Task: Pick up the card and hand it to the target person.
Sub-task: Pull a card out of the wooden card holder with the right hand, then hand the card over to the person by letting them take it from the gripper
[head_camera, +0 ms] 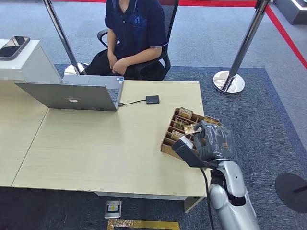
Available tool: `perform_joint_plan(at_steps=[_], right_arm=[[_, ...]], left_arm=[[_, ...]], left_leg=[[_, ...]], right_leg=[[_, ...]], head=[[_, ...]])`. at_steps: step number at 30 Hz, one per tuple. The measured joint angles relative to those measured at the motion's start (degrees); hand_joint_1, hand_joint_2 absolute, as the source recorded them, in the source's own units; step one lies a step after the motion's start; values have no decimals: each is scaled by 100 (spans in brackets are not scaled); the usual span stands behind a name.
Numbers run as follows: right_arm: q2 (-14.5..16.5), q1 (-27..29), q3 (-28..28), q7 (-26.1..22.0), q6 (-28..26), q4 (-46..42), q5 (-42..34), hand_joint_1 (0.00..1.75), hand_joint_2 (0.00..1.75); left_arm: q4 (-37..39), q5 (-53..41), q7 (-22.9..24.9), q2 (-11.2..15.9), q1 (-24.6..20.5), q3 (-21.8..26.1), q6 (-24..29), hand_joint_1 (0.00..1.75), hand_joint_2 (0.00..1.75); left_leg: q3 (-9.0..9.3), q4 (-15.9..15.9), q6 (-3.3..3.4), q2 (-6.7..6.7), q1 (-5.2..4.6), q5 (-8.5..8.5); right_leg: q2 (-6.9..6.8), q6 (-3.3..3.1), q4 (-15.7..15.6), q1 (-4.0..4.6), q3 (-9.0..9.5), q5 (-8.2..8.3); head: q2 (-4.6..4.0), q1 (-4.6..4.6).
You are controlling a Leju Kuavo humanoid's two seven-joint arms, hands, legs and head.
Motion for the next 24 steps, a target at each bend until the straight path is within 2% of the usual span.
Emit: perform_joint_plan(at_steps=[6,11,19,24], right_arm=[[7,-369,107,-86,110,84,-391,145,175],[155,-928,132,-93,102,495,-716,147,175],[566,-2159,111,48,-198,1826,-956,148,175],[798,-2696,66,170,-382,2586,-931,145,175]], left_arm=[[0,-19,-11,0,-4,1,-1,0,0],[0,-69,-44,-2,-11,1,-1,0,0],[0,-210,-47,-2,-21,-2,-3,0,0],[0,-256,-51,-2,-24,-11,-13,0,0]], left_leg=[[-1,0,0,0,0,0],[0,0,-1,0,0,2],[0,1,-6,0,1,7],[0,1,-6,0,1,7]], right_leg=[[0,0,2,0,0,0],[0,-3,3,0,0,3],[0,-6,8,0,-3,5],[0,-7,9,1,-3,5]], head=[[0,0],[0,0],[0,-1],[0,-1]])
